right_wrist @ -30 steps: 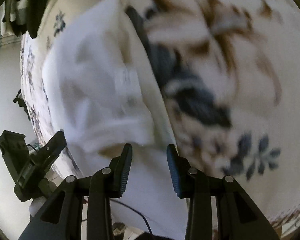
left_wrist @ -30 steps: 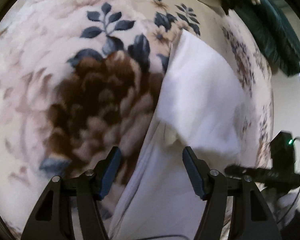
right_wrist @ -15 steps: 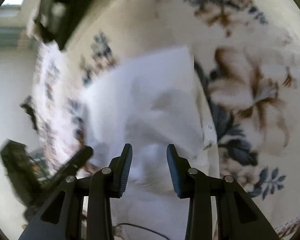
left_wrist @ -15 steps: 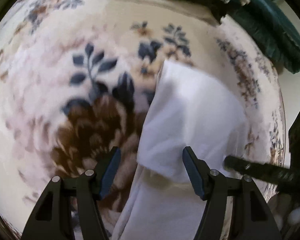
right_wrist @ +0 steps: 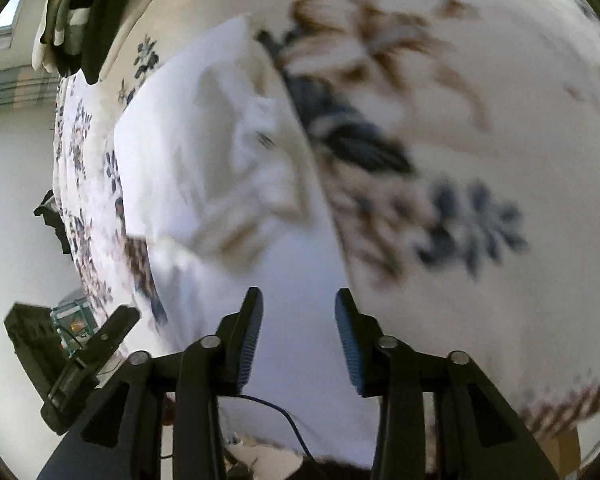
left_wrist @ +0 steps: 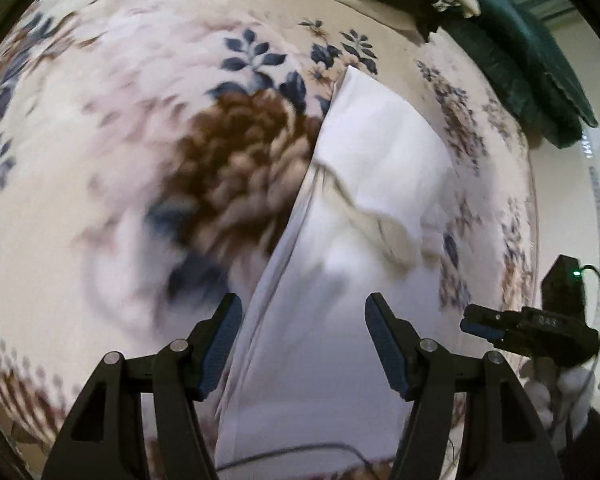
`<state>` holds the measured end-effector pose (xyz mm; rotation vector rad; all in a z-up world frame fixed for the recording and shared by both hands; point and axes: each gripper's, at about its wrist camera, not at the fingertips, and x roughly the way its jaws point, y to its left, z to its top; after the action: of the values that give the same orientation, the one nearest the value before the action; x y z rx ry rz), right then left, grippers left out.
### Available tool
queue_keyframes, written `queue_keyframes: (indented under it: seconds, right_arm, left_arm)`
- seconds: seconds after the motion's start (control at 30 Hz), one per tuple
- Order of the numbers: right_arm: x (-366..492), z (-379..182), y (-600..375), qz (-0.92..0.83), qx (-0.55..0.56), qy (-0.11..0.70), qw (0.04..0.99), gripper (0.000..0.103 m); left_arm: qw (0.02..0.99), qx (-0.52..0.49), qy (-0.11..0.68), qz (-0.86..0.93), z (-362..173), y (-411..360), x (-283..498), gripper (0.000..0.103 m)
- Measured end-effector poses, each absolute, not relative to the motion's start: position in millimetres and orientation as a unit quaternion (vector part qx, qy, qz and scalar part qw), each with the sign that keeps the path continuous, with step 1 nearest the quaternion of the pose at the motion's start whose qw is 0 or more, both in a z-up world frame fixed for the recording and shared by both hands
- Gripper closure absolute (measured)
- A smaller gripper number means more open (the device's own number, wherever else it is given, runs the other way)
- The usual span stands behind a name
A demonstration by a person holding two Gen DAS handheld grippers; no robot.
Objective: Fold small clothes
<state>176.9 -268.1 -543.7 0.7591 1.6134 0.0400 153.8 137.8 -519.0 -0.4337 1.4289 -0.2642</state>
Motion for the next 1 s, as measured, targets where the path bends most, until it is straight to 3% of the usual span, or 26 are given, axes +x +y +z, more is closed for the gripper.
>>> queue_keyframes:
  seconds: [0.1,0.37,0.73,0.8,0.87,1.0]
  right_arm:
    - [135,-541,-282,0.016,0.354,0.712,0.606,0.059]
    - [21,-589,-264,0.018,0.375,0.757,0.535,0.058]
    - [-20,-630,-234,0.027,0.422,0.752,0.505,0.058]
    - [-26,-634,-244,0.028,0.438,0.747,0.499,0.058]
    - [-26,-638,-244,0.027,0.447,0.746,0.493,0.058]
    - [-26,-640,-252,0.036,0.459,0.739,0.491,0.059]
  left_arm:
    - [0.728,-0.202,0.645,-0.111,-514,156,114,0.041]
    - [0.657,-0.250,0.704,-0.100,-569,172,33,0.041]
    - [0.625,-0.275,0.719,-0.131,-602,146,12,0.042]
    - [0.646,-0.257,0.707,-0.131,-594,141,10,0.050]
    - [0.657,-0.232,0.705,-0.130,-589,135,8,0.094]
    - [0.665,-0.245,0.695,-0.124,-584,139,1,0.098]
